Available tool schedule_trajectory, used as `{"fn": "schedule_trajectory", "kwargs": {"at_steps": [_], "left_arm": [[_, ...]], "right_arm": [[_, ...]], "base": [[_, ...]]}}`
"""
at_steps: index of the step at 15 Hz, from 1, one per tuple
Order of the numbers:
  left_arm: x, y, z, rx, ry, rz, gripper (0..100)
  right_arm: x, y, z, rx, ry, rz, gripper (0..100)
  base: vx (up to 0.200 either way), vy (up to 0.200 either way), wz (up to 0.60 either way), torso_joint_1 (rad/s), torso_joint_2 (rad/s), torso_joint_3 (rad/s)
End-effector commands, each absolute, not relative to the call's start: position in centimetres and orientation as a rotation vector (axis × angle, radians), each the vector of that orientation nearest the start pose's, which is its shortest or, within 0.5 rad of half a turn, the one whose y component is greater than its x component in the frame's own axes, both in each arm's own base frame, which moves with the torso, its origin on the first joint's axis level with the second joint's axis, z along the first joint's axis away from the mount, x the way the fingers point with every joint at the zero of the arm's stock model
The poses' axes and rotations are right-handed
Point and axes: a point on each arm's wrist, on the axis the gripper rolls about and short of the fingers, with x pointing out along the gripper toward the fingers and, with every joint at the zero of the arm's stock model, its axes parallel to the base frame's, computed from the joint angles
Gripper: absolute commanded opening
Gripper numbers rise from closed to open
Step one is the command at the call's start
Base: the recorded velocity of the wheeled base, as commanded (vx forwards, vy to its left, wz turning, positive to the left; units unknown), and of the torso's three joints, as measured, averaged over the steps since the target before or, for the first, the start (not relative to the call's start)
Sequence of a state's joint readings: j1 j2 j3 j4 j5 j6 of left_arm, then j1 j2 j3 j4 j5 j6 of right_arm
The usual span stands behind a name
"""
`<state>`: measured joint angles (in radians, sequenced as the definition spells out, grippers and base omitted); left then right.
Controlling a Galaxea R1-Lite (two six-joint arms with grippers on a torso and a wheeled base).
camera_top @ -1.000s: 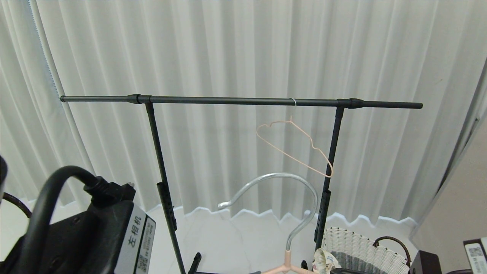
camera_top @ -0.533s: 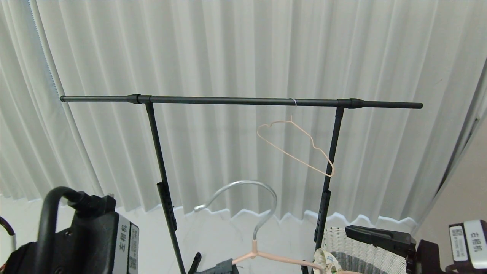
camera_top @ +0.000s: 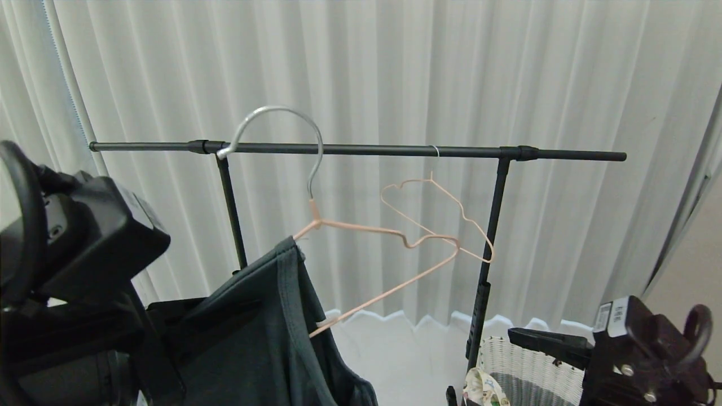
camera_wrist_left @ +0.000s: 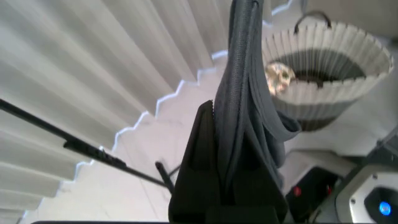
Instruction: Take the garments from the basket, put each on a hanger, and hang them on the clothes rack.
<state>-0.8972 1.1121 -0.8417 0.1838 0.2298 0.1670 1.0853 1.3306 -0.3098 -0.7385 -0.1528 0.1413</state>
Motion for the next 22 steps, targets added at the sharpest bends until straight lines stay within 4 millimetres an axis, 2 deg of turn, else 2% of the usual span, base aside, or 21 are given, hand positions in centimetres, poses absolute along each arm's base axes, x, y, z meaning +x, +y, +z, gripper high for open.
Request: {"fn": "schedule_trajectory", "kwargs": {"at_steps": [1, 4, 7, 9, 11, 14, 18, 20, 22], "left_arm": [[9.9, -11.5, 25.9, 0.392, 0.314, -0.685, 0], [10.3, -12.1, 27.1, 0.377, 0.287, -0.686, 0], [10.4, -12.2, 27.3, 0.374, 0.283, -0.687, 0], [10.4, -12.2, 27.3, 0.373, 0.281, -0.687, 0], [10.6, -12.5, 27.3, 0.374, 0.283, -0.687, 0], [10.9, -12.8, 27.3, 0.366, 0.271, -0.687, 0], [10.8, -13.0, 27.5, 0.359, 0.254, -0.697, 0], [10.7, -12.9, 27.5, 0.357, 0.252, -0.698, 0], [10.6, -12.8, 27.1, 0.365, 0.263, -0.697, 0]], "right_arm": [[9.9, 17.9, 14.4, -0.048, 0.369, 0.887, 100], [11.7, 20.9, 14.4, -0.019, 0.394, 0.87, 100], [13.4, 24.0, 14.7, 0.02, 0.391, 0.864, 100], [13.7, 25.0, 14.5, 0.019, 0.391, 0.87, 100], [13.3, 26.0, 13.9, 0.0, 0.408, 0.896, 100], [12.1, 26.7, 13.4, -0.023, 0.422, 0.928, 100], [12.2, 27.3, 11.5, -0.09, 0.47, 0.862, 100], [12.6, 26.7, 10.6, -0.151, 0.518, 0.776, 100], [14.2, 25.2, 10.4, -0.183, 0.538, 0.635, 100]], "base": [[0.0, 0.0, 0.0, 0.0, 0.0, 0.0], [0.0, 0.0, 0.0, 0.0, 0.0, 0.0], [0.0, 0.0, 0.0, 0.0, 0.0, 0.0], [0.0, 0.0, 0.0, 0.0, 0.0, 0.0], [0.0, 0.0, 0.0, 0.0, 0.0, 0.0], [0.0, 0.0, 0.0, 0.0, 0.0, 0.0], [0.0, 0.0, 0.0, 0.0, 0.0, 0.0], [0.0, 0.0, 0.0, 0.0, 0.0, 0.0], [0.0, 0.0, 0.0, 0.0, 0.0, 0.0]]}}
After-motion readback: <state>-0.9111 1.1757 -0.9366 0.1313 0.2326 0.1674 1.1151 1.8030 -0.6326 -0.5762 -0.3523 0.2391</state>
